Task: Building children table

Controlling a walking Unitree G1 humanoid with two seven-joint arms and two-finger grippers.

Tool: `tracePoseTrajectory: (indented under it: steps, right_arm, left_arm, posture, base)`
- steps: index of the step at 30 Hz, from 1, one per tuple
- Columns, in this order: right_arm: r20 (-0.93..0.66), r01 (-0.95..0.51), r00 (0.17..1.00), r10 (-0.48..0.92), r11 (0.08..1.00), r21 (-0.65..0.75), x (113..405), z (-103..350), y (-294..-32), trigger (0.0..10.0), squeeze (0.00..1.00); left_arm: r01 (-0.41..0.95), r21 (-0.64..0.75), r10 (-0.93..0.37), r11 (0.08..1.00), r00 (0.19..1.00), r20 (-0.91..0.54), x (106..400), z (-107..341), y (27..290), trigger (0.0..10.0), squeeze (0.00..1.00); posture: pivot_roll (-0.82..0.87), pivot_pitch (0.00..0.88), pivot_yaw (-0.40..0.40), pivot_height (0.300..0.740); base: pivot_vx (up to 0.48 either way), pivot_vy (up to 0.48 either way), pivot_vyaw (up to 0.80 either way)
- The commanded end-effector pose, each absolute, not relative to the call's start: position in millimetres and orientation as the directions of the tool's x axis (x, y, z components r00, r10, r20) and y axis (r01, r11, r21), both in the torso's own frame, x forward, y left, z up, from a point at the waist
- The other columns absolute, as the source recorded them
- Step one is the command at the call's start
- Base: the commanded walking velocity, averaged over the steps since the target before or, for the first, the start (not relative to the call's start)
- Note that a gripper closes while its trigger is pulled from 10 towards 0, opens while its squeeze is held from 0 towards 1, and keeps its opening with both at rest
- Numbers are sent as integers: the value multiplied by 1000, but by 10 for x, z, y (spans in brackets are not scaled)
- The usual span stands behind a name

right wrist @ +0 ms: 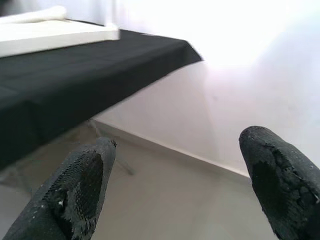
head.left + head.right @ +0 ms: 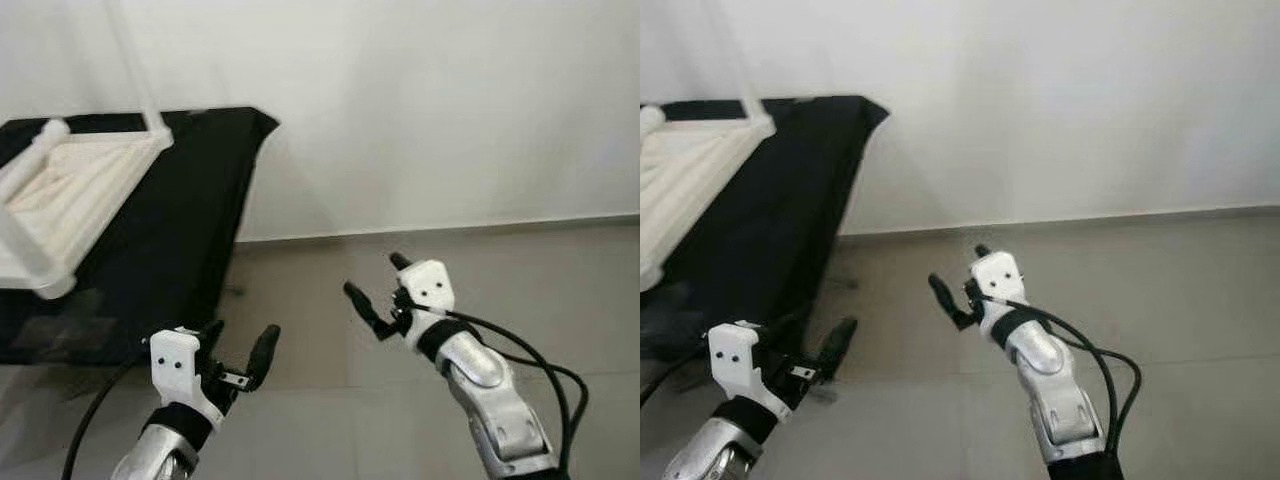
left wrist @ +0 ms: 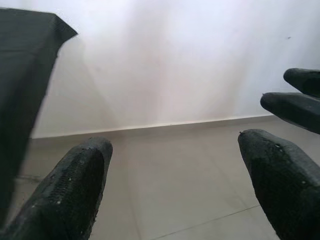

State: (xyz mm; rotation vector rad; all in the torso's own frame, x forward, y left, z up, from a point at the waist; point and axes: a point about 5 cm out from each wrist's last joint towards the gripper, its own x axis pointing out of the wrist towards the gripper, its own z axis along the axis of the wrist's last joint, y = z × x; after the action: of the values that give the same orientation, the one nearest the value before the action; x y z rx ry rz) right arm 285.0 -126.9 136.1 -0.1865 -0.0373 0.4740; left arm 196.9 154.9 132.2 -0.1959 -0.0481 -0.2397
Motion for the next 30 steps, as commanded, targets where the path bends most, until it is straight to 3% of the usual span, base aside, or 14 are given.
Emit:
tracePoseTrajectory:
  steps: [1,21,30]
  right_arm:
    - [-4,-467,880,475,864,-187,2848,1347,-1195,10000,0]
    - [-1,-463,883,470,869,-178,2873,1337,-1170,10000,0]
    - [-2,-463,883,469,870,-172,2880,1330,-1164,10000,0]
  left_arm:
    - [204,-173,-199,964,979,41,1948,1270,1611,10000,0]
    - [170,-173,-167,970,985,29,1991,1272,1621,10000,0]
    - [177,-172,-174,969,984,32,2001,1273,1628,10000,0]
  posture:
    - [-90,105,30,740]
    - [-92,113,33,740]
    - [-94,110,38,740]
  base:
    - [0,-469,0]
    - [0,-44,0]
    - [310,0,0]
